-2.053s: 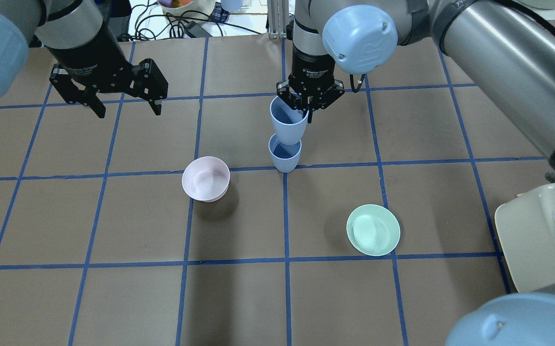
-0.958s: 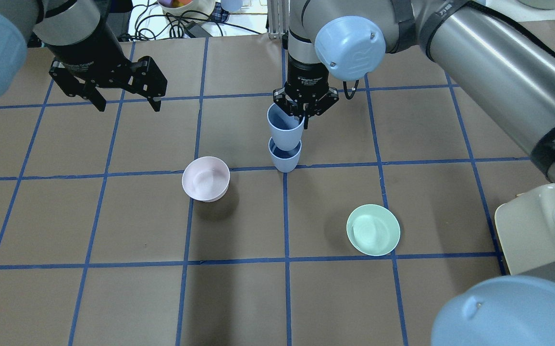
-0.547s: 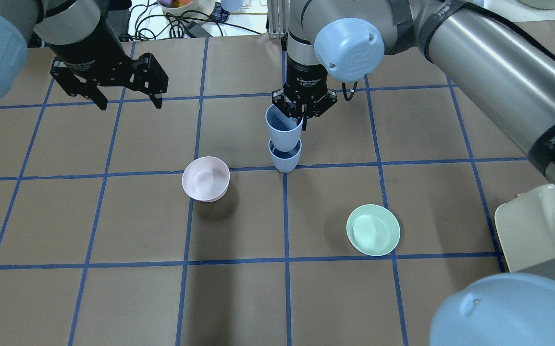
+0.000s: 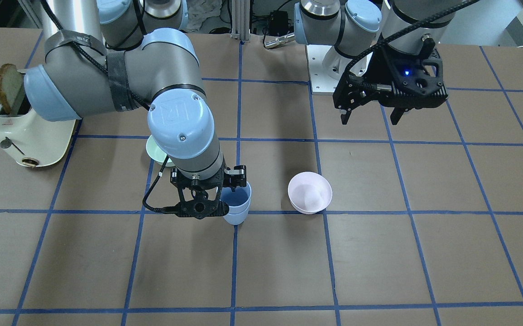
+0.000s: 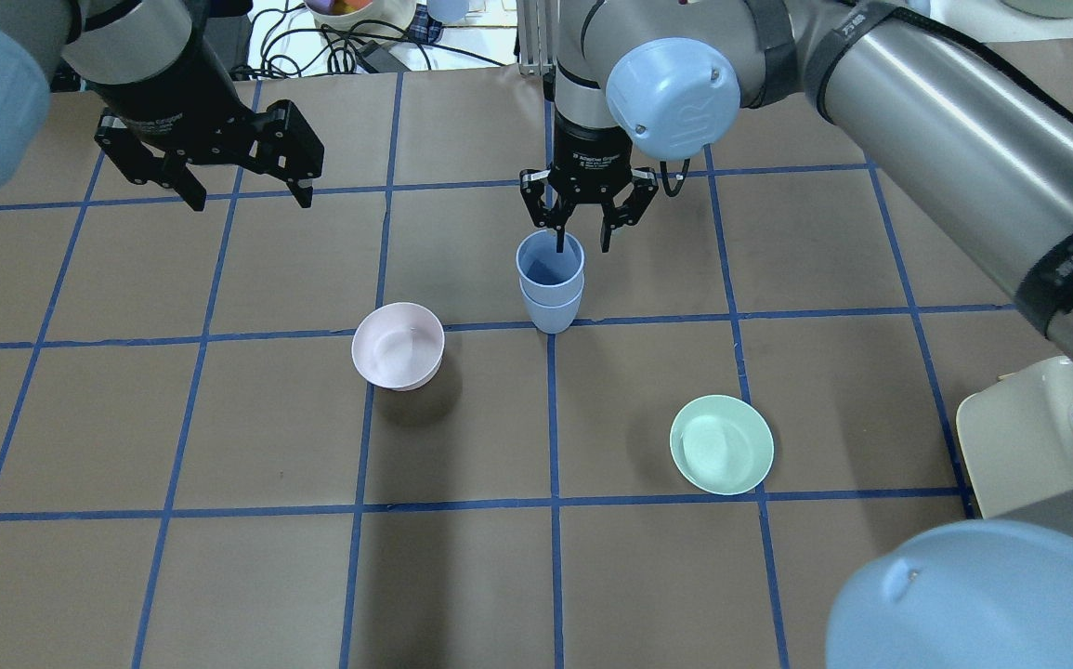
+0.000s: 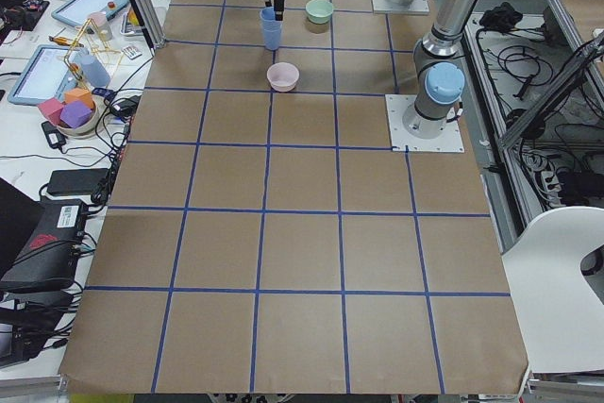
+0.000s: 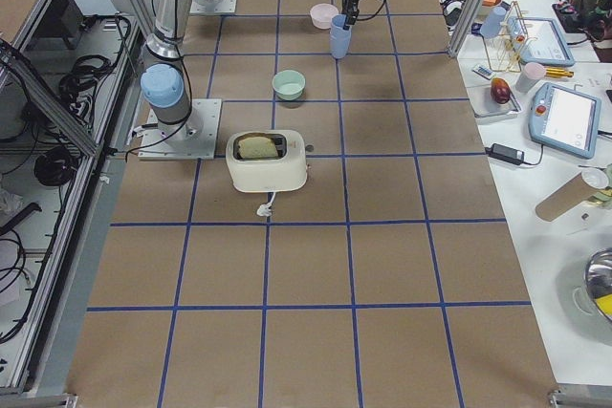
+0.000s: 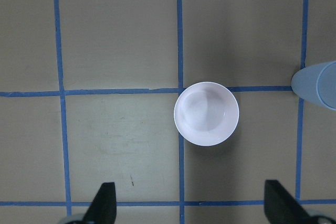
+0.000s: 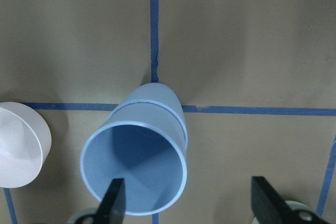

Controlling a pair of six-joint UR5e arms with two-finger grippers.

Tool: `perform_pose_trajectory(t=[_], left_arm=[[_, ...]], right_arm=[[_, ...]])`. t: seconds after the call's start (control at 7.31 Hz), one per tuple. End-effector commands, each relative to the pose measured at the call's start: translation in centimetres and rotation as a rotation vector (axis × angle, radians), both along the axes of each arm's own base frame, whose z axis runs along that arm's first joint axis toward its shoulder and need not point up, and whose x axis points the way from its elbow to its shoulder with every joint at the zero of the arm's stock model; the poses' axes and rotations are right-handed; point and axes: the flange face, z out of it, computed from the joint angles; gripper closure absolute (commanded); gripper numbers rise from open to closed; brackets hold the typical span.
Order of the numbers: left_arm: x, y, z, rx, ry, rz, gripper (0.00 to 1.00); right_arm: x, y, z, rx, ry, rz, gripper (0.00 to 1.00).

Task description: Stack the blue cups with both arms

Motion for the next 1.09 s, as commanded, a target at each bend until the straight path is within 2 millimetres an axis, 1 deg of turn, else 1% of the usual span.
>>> perform_pose_trajectory(t=[0.0, 0.14, 0.27, 0.41, 0.55, 0.68, 0.82, 0.96], left_arm=[[0.0, 0.0, -0.1, 0.002, 0.000, 0.000, 0.00], [-0.1, 0.1, 0.1, -0.001, -0.002, -0.003, 0.00], [-0.2, 0.0, 0.1, -0.002, 0.000, -0.003, 0.00], [-0.1, 0.0, 0.1, -0.001, 0.000, -0.001, 0.00], [-0.1, 0.1, 0.1, -0.002, 0.000, -0.001, 0.00], [-0.1, 0.0, 0.1, -0.001, 0.000, -0.001, 0.00], [-0.1, 0.1, 0.2, -0.004, -0.001, -0.003, 0.00], [0.0, 0.0, 0.1, -0.001, 0.000, 0.000, 0.00]], right_arm=[[-4.1, -1.8, 4.4, -0.076, -0.004, -0.033, 0.00], [-8.6, -2.1, 8.3, -0.140, 0.017, -0.092, 0.00], [-11.4, -1.9, 10.6, -0.171, 0.018, -0.131, 0.00], [-13.0, -0.6, 11.9, -0.180, 0.023, -0.134, 0.00], [-14.8, 0.0, 12.7, -0.195, 0.020, -0.042, 0.00], [-16.8, 1.1, 13.5, -0.191, 0.034, -0.043, 0.00], [-17.9, 3.4, 14.7, -0.169, 0.069, -0.051, 0.00], [-18.2, 6.1, 15.6, -0.150, 0.076, -0.052, 0.00]])
